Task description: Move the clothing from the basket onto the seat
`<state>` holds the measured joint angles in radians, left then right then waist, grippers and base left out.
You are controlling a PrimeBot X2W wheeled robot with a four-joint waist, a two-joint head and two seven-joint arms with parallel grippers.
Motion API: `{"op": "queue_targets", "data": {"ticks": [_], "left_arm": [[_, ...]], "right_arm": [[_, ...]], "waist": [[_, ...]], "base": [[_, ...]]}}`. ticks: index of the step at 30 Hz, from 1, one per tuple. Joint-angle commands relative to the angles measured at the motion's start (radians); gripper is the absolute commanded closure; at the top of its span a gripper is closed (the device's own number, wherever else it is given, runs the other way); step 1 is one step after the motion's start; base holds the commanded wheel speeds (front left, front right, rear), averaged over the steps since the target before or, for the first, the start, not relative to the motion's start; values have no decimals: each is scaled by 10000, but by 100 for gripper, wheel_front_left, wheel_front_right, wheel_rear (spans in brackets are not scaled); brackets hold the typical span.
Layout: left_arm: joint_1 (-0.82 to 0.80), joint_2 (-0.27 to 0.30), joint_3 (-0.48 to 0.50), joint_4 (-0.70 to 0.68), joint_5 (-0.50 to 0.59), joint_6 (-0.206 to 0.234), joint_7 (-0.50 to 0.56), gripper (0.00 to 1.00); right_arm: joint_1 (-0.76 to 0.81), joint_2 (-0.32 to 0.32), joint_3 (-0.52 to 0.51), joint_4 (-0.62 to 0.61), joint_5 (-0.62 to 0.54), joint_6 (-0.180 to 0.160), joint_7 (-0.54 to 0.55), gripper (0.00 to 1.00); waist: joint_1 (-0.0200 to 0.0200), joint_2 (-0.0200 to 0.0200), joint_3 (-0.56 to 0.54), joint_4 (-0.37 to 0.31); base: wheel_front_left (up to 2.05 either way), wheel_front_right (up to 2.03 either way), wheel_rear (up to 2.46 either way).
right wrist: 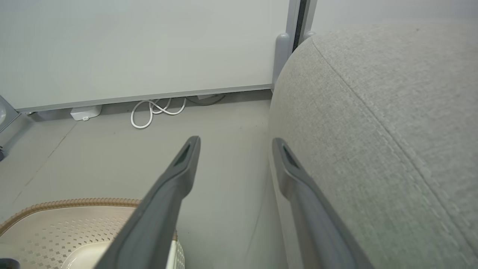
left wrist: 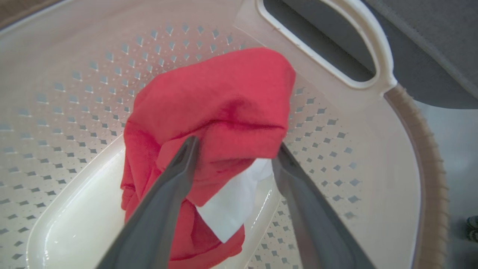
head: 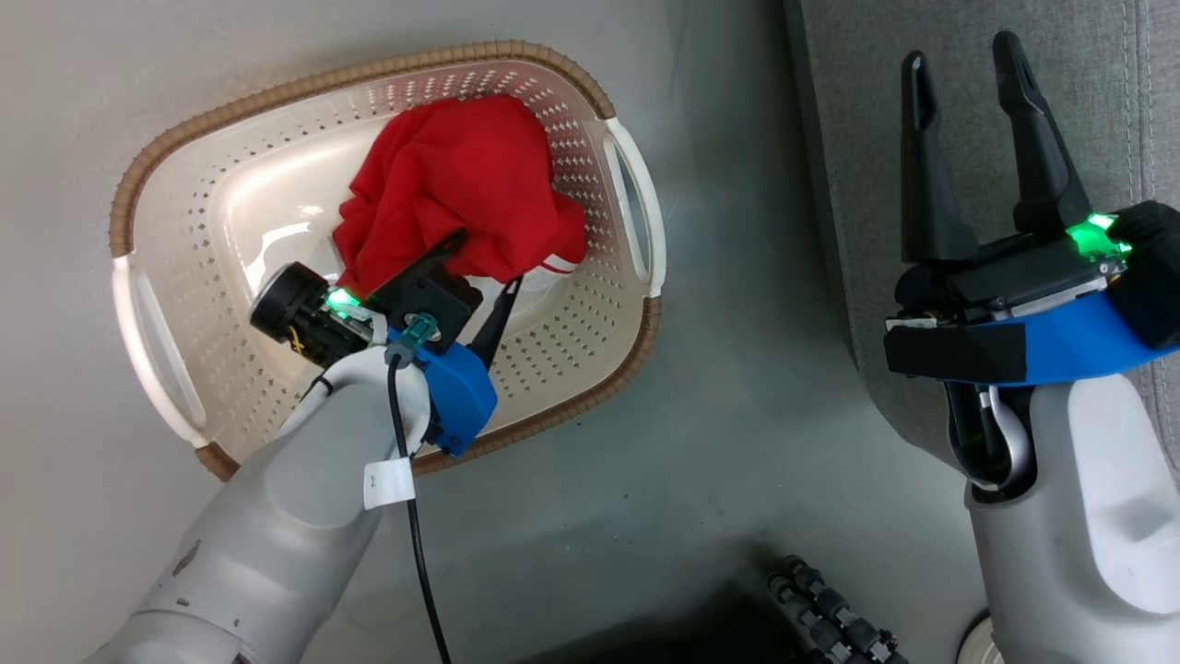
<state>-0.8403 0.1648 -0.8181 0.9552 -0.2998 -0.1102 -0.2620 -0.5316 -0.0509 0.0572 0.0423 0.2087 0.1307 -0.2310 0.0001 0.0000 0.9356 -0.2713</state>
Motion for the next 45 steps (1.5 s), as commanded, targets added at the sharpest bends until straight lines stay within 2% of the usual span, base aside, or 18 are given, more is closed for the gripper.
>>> {"op": "queue_targets", "data": {"ticks": [1,10,15,16,17,18,32,45], "left_arm": [[-235,58,33,243,104,112,-45,0],[-764,-261,-35,1269,371,702,-45,0],[-954,-404,71,1560,291,817,-45,0],[-982,-428,78,1618,293,804,-45,38],[-1012,-454,78,1661,280,791,-45,62],[-1044,-479,90,1705,262,788,-46,100],[-1034,-608,214,1913,10,518,-45,100],[-720,-733,347,1697,-83,474,-45,100]], "right_arm": [[-201,7,50,61,87,1,-102,0],[-145,8,174,210,228,1,-220,0],[-215,8,264,267,330,1,-261,0],[-227,8,273,282,337,1,-273,0],[-240,8,284,298,338,1,-280,0],[-252,8,293,311,352,1,-289,0],[-257,8,263,416,300,1,-326,0],[-204,6,265,538,107,1,-320,0]], "waist": [[-1,0,64,-68],[-1,0,229,-271],[-1,0,266,-324],[-1,0,268,-325],[-1,0,270,-324],[-1,0,270,-322],[-1,0,154,-240],[-1,0,-313,1]], "base": [[0,0,0],[0,0,0],[0,0,0],[0,0,0],[0,0,0],[0,0,0],[0,0,0],[0,0,0]]}}
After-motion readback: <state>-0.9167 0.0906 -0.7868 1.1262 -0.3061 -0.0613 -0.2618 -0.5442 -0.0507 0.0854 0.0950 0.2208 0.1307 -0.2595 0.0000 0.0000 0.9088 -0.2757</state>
